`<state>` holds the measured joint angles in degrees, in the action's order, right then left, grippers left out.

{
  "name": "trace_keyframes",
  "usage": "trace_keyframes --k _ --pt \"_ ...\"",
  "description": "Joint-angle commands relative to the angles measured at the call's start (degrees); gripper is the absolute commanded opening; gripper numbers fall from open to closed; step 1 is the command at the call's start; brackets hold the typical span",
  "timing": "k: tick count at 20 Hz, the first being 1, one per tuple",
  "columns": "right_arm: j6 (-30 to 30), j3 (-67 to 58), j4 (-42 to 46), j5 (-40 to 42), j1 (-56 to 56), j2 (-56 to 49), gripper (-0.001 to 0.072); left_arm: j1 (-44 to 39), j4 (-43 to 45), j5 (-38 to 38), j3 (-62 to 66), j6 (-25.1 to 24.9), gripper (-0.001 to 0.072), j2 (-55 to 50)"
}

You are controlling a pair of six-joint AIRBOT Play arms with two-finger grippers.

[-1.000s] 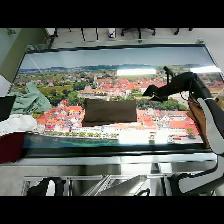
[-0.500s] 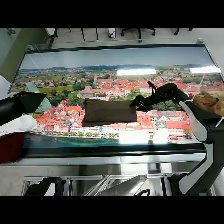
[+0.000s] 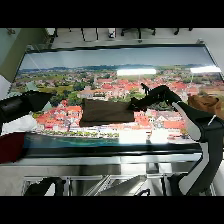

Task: Fold the shirts.

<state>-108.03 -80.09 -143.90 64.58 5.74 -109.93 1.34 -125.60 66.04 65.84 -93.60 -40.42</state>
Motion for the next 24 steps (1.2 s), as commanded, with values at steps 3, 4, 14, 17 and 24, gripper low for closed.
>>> trace_keyframes --k 3,4,14,17,24 --pt "0.42 -2.95 -3.82 0.44 -5.03 9.81 0.0023 0.0 0.07 -1.55 0.0 0.02 0.0018 4.35" --pt "0.9 -3.65 -3.82 0.76 -7.65 12.81 0.0023 0.02 0.07 -1.49 0.0 0.02 0.0019 5.29" --pt "2.21 -4.98 -3.8 4.59 -45.83 30.29 0.0023 0.0 0.04 -1.01 0.0 1.29 0.0019 9.64" --pt "2.19 -4.96 -3.61 9.66 -56.89 30.32 0.0023 0.0 -0.13 0.09 0.0 1.84 0.0019 8.02" --pt "2.19 -4.96 -2.71 14.8 -67.82 30.23 0.0023 -0.02 -0.57 2.75 0.0 2.69 0.0019 2.45"
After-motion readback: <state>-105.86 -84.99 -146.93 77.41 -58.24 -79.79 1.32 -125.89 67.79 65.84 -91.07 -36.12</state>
